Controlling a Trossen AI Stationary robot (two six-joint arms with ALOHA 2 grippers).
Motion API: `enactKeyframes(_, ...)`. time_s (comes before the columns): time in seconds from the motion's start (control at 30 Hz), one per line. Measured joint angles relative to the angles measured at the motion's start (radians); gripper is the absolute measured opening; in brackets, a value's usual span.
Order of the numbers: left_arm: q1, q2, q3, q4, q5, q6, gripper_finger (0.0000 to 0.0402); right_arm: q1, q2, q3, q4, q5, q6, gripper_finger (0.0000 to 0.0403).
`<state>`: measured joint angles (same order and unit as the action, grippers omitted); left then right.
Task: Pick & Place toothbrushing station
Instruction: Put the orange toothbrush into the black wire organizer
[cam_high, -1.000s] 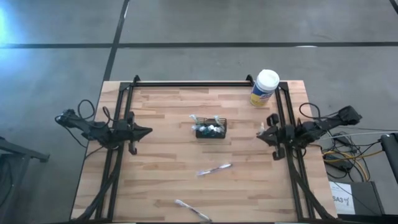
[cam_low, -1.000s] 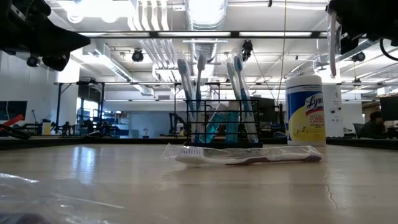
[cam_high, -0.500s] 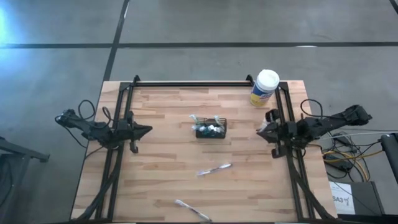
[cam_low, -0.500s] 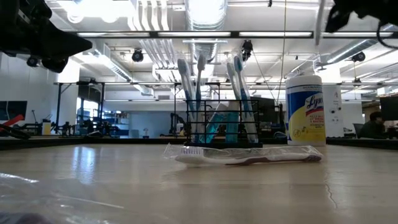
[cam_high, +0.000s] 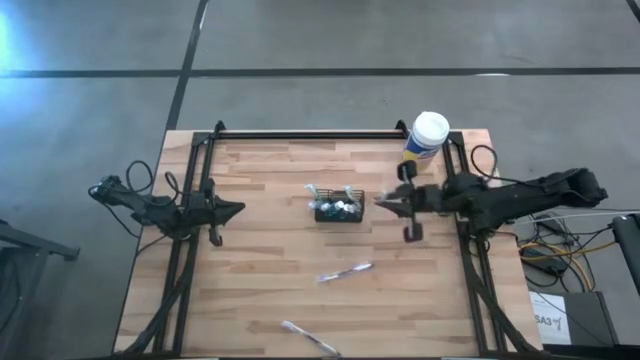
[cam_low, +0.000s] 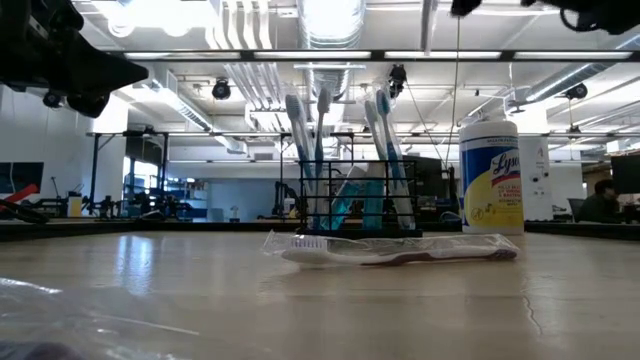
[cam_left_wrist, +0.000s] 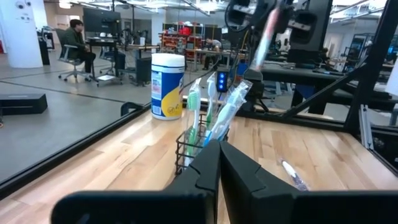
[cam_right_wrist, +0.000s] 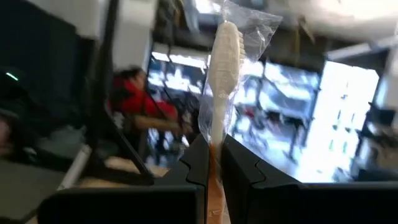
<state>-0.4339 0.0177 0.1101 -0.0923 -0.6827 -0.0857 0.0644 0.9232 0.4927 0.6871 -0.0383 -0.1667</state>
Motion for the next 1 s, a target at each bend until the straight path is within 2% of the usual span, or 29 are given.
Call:
enactKeyframes(0.23, 0.0, 0.001, -0.002, -0.04, 0.0, -0.022, 0.0018, -0.087, 0.15, -0.084, 0.241, -0.044, 0.037, 0.0015)
enactKeyframes(0.57, 0.0, 0.002, -0.002, -0.064, 0.001, -0.048, 0.0014, -0.104, 0.319, -0.236, 0.592, 0.092, 0.052, 0.0015)
enactKeyframes(0.63, 0.0, 0.002, -0.002, -0.063, 0.0, -0.049, 0.0014, -0.104, 0.349, -0.249, 0.603, 0.136, 0.058, 0.0015)
enactKeyframes(0.8, 0.0, 0.002, -0.004, -0.061, 0.001, -0.05, 0.0013, -0.104, 0.445, -0.219, 0.61, 0.157, 0.058, 0.0015)
enactKeyframes(1.0, 0.0, 0.002, -0.017, -0.057, 0.001, -0.071, 0.0012, -0.104, 0.542, -0.19, 0.625, 0.235, 0.032, 0.0015)
